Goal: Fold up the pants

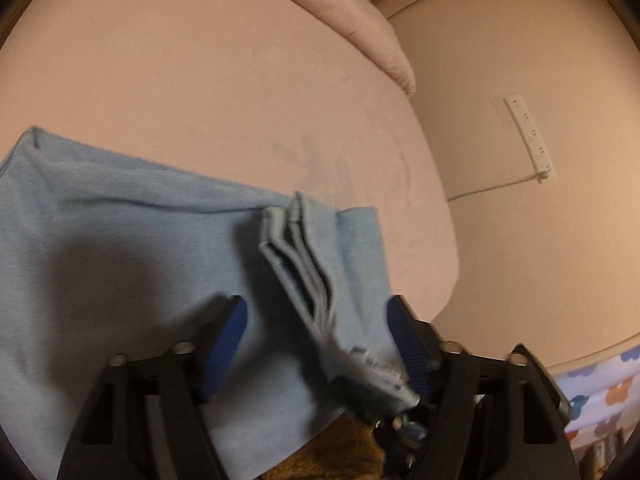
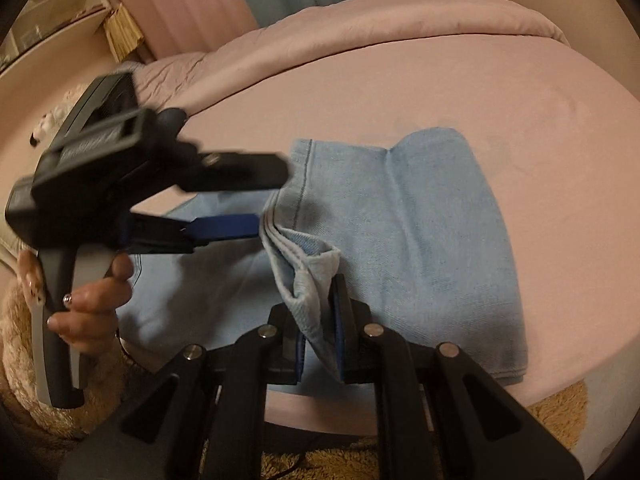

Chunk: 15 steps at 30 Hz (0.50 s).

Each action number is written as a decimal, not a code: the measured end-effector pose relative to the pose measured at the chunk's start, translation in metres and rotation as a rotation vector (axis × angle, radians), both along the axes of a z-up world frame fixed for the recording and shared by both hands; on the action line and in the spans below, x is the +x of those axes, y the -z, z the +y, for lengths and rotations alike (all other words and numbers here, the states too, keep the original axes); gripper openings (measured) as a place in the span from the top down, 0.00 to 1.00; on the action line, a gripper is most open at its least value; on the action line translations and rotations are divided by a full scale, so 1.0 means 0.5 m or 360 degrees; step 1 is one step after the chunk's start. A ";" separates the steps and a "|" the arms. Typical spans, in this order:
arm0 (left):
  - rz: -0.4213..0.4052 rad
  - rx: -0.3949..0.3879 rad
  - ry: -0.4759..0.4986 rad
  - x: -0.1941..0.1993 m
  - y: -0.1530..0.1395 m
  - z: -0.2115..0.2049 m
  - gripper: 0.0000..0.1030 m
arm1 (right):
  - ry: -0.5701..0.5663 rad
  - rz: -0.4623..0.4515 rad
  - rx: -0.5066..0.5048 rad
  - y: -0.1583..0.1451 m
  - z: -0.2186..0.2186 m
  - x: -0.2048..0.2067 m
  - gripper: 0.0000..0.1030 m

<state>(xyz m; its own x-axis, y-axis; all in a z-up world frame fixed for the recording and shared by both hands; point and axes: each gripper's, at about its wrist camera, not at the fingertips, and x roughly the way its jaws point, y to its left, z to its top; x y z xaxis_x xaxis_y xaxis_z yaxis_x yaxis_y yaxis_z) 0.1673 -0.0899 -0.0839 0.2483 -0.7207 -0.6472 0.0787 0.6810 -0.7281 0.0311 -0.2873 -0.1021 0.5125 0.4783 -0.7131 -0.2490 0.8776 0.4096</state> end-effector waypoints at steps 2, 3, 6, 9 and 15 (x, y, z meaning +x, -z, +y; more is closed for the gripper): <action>-0.0006 0.0105 -0.0010 -0.001 -0.008 0.001 0.79 | -0.0039 -0.0021 0.0025 -0.015 0.007 -0.009 0.88; -0.0019 0.0175 -0.0006 -0.003 -0.017 0.006 0.89 | -0.0059 -0.0030 0.0044 -0.022 0.015 -0.010 0.88; -0.0150 0.0350 -0.0011 -0.033 -0.068 0.034 0.92 | -0.0154 -0.0055 0.0038 -0.042 0.057 -0.013 0.88; -0.0233 0.0522 -0.0036 -0.061 -0.092 0.069 0.92 | -0.0255 -0.0087 0.0084 -0.057 0.095 -0.022 0.88; -0.0117 0.0737 -0.0043 -0.062 -0.015 0.111 0.92 | -0.0390 0.0014 0.0056 -0.019 0.192 0.003 0.84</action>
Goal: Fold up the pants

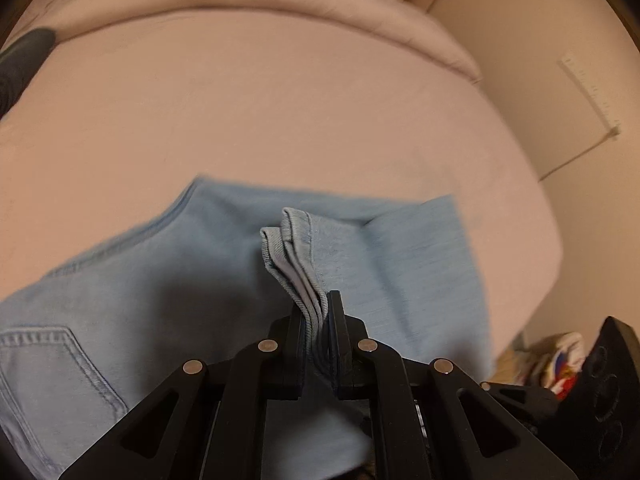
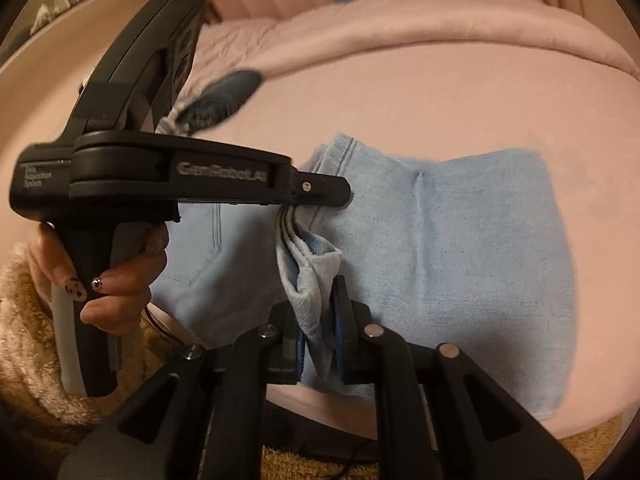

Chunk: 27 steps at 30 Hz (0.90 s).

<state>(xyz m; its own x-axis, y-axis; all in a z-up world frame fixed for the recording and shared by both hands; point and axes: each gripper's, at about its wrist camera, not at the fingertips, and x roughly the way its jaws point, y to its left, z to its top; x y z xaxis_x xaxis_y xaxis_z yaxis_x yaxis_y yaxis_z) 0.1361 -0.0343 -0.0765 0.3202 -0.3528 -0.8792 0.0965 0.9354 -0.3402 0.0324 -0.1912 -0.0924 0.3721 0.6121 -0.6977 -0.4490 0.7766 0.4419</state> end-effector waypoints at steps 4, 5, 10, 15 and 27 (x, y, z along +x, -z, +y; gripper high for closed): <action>0.0036 0.0020 -0.0012 -0.005 0.037 -0.002 0.92 | -0.0017 0.0102 -0.0071 0.056 0.028 0.022 0.81; 0.0023 0.0026 -0.0003 -0.009 0.032 -0.002 0.92 | -0.0001 0.0123 -0.0036 0.056 0.022 0.029 0.78; 0.0004 -0.0080 -0.0020 -0.005 -0.002 0.009 0.92 | -0.0009 0.0256 0.0142 0.043 -0.031 0.037 0.48; -0.0028 -0.0018 0.0009 -0.006 -0.012 0.008 0.92 | 0.0137 0.0234 0.0163 0.024 -0.092 -0.012 0.46; -0.0033 0.0133 -0.0052 -0.038 -0.020 0.021 0.87 | 0.0520 0.0294 -0.0224 0.063 -0.189 -0.006 0.85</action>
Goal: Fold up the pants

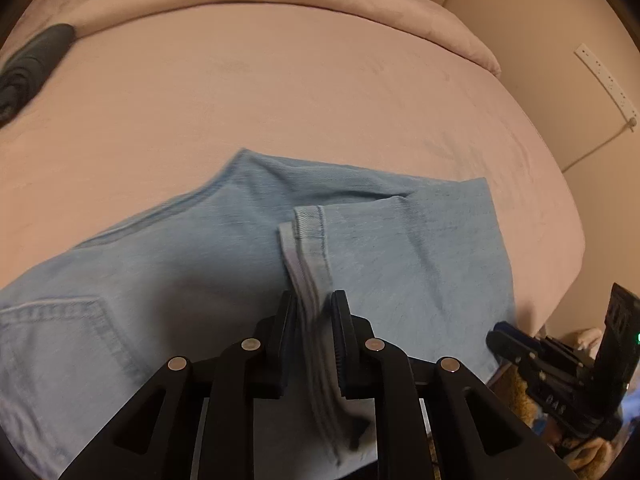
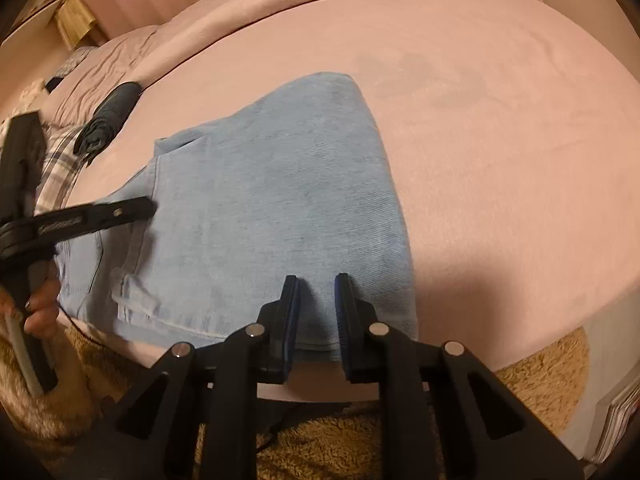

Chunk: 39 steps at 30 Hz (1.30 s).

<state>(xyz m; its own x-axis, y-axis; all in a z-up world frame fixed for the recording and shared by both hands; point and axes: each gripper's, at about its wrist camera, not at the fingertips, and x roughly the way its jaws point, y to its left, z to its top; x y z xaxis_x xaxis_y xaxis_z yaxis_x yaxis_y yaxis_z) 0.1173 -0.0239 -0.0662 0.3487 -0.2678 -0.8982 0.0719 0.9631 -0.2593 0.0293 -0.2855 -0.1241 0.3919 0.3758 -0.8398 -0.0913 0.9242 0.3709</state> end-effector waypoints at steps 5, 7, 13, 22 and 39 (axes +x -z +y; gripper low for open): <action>-0.0015 -0.0119 0.0017 -0.043 -0.017 -0.007 0.87 | 0.0015 0.0025 -0.0002 -0.007 -0.018 0.000 0.86; 0.0011 -0.0115 0.0055 -0.055 -0.004 -0.021 0.87 | 0.0021 0.0026 -0.0013 0.001 -0.013 0.005 0.86; 0.0021 0.0026 0.0033 -0.082 0.043 -0.029 0.87 | 0.0004 0.0006 -0.0054 -0.007 0.014 0.008 0.83; 0.0034 -0.0035 -0.0028 -0.111 0.040 0.009 0.84 | -0.0004 -0.0113 -0.0183 -0.056 0.035 0.116 0.80; 0.0039 -0.0111 -0.0062 -0.141 0.053 0.054 0.83 | -0.0009 -0.0078 -0.0282 -0.002 0.026 0.110 0.81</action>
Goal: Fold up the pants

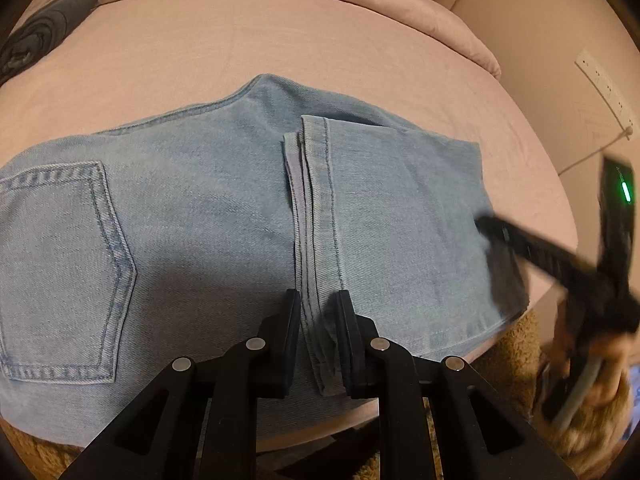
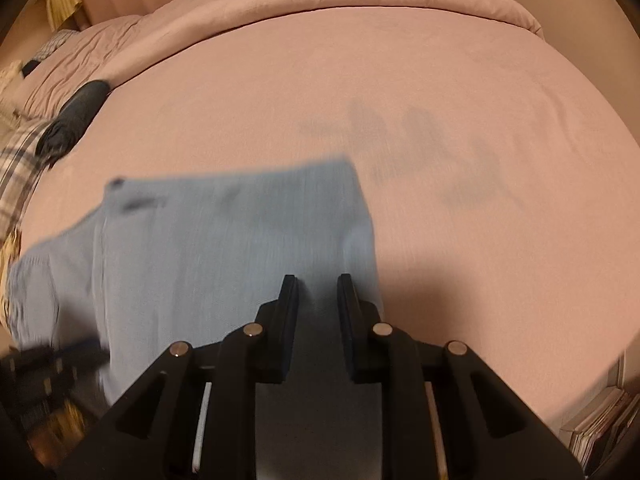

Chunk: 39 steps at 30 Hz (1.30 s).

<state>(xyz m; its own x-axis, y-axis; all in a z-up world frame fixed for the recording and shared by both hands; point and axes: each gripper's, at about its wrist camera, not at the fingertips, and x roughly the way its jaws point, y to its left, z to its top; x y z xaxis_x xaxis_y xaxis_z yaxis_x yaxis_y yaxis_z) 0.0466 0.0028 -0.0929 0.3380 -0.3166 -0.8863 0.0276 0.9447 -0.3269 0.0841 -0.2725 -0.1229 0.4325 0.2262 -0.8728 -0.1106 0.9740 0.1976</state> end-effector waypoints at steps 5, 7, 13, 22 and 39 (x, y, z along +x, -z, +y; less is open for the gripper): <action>0.0003 0.0004 0.0003 0.000 -0.004 0.004 0.83 | 0.0001 0.0061 0.0032 0.001 -0.029 -0.091 0.81; 0.0003 -0.0001 -0.0002 -0.001 -0.005 0.006 0.83 | 0.0004 0.0077 0.0039 -0.002 -0.037 -0.111 0.81; 0.0023 -0.0002 -0.0046 -0.007 -0.026 0.032 0.83 | 0.0028 0.0123 -0.0022 -0.015 -0.034 -0.103 0.78; -0.0202 0.0001 -0.0634 -0.089 -0.134 0.279 0.28 | -0.0216 -0.0029 0.0015 -0.079 0.076 -0.069 0.53; -0.0004 -0.0047 -0.1092 -0.183 0.001 0.450 0.10 | -0.0494 0.0009 -0.0044 -0.018 0.259 -0.043 0.50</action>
<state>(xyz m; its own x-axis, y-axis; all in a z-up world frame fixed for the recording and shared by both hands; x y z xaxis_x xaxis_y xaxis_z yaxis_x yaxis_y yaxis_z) -0.0449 0.2278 -0.0934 0.4725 -0.0538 -0.8797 -0.5734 0.7392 -0.3532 0.0626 -0.1431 -0.1136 0.3417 0.3229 -0.8826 -0.4025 0.8989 0.1731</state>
